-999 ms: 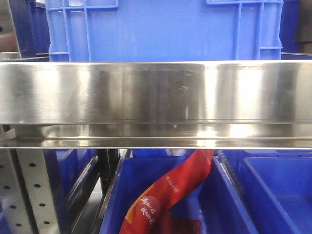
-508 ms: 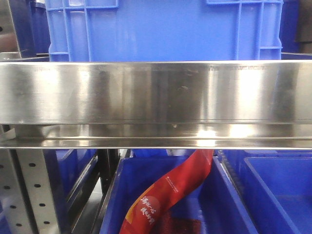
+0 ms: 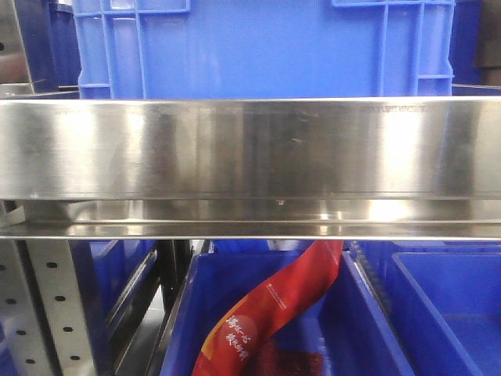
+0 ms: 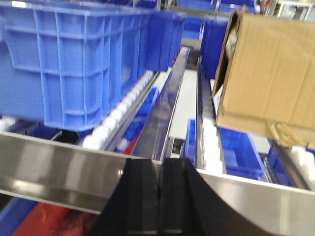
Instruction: Grab PVC pipe and place in blue bin
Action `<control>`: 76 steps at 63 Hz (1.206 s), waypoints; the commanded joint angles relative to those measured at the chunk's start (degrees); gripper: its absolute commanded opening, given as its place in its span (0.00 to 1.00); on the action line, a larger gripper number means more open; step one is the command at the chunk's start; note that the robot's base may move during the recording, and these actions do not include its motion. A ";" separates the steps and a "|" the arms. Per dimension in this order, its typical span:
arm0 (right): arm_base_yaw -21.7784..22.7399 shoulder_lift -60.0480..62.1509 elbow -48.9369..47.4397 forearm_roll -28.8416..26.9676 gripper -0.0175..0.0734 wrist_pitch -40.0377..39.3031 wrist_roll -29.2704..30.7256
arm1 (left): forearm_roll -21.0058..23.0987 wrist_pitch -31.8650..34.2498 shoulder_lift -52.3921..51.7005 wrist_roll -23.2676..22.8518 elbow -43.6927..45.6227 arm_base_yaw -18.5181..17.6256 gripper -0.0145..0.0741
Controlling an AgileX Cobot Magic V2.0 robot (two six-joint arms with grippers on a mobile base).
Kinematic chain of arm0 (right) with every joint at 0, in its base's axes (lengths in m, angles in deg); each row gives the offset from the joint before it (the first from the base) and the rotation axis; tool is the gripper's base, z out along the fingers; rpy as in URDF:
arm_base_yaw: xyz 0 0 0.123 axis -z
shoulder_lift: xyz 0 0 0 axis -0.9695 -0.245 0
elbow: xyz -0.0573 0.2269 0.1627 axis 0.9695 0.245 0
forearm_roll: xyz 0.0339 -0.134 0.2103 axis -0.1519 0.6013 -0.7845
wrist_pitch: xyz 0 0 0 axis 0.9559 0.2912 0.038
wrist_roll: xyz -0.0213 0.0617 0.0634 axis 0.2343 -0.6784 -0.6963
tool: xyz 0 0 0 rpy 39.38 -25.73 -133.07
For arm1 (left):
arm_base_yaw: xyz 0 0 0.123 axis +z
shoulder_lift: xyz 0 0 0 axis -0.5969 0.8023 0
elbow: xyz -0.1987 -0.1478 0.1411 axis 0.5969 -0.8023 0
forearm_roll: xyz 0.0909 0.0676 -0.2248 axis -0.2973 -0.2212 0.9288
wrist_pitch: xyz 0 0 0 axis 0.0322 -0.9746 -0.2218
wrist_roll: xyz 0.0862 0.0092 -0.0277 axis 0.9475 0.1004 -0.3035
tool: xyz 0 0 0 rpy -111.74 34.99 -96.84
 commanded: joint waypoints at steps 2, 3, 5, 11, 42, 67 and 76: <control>0.26 0.11 2.13 -0.35 0.01 -1.64 0.00 | 0.38 0.53 -0.30 -0.18 0.15 0.29 0.04; 0.26 0.11 2.53 -0.49 0.01 -2.23 0.00 | 0.38 0.53 -0.30 -0.18 0.15 0.29 0.04; 0.26 0.11 3.89 -1.07 0.01 -5.18 0.00 | 0.38 0.53 -0.30 -0.18 0.15 0.29 0.04; 0.26 0.11 6.40 -2.50 0.01 -13.10 0.00 | 0.38 0.53 -0.30 -0.18 0.15 0.29 0.04; 0.26 0.11 16.09 -10.43 0.01 -35.84 0.22 | 0.38 0.53 -0.30 -0.18 0.15 0.29 0.04; 0.26 0.11 19.28 -21.54 0.01 -39.66 13.73 | 0.38 0.53 -0.30 -0.18 0.15 0.29 0.04; 0.26 0.11 20.46 -21.54 0.01 -40.60 13.73 | 0.38 0.53 -0.30 -0.18 0.15 0.29 0.04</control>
